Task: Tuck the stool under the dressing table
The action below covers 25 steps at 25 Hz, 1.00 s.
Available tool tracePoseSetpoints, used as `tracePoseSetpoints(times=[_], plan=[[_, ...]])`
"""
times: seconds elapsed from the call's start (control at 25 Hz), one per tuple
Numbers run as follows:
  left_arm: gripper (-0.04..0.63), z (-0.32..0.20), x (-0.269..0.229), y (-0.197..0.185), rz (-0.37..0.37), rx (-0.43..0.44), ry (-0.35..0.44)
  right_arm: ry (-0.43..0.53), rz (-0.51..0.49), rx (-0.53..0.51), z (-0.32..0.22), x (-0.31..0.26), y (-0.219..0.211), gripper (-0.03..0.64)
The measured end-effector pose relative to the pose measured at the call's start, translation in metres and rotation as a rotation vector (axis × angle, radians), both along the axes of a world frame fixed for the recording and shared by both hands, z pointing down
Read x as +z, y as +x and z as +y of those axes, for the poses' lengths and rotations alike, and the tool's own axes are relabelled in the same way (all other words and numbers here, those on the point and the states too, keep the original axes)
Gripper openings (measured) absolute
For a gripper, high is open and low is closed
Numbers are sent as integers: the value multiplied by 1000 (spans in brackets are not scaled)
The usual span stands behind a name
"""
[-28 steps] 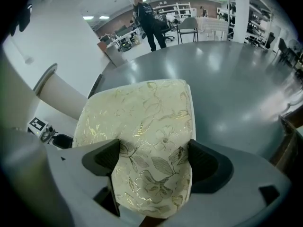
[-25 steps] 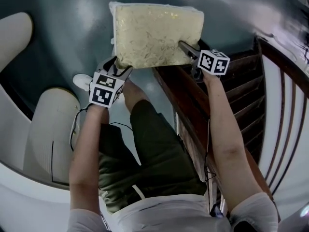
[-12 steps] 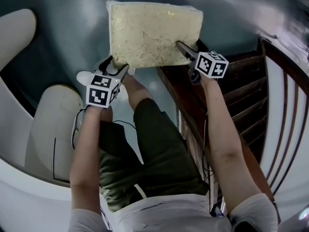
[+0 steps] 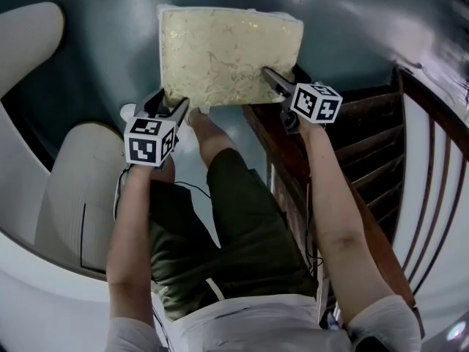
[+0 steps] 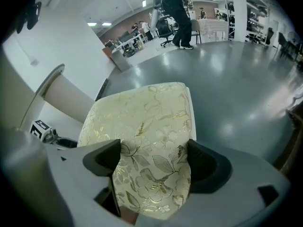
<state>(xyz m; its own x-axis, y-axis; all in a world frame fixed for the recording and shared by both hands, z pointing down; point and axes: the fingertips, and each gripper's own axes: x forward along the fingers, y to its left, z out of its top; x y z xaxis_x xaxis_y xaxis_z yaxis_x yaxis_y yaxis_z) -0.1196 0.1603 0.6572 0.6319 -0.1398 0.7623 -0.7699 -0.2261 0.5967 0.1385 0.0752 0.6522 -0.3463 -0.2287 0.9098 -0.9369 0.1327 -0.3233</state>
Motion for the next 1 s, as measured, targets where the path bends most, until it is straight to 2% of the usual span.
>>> tracePoseSetpoints(times=[0.4, 0.52, 0.72, 1.0], plan=[[258, -5, -3, -6, -2, -42, -9, -25, -25, 7, 3, -2, -1, 436], [270, -5, -3, -9, 31, -49, -22, -30, -16, 7, 3, -2, -1, 448], [310, -3, 4, -14, 102, -79, -93, -17, 2, 18, 6, 2, 3, 466], [357, -6, 12, -13, 161, -39, -72, -32, -33, 42, 6, 6, 6, 509]])
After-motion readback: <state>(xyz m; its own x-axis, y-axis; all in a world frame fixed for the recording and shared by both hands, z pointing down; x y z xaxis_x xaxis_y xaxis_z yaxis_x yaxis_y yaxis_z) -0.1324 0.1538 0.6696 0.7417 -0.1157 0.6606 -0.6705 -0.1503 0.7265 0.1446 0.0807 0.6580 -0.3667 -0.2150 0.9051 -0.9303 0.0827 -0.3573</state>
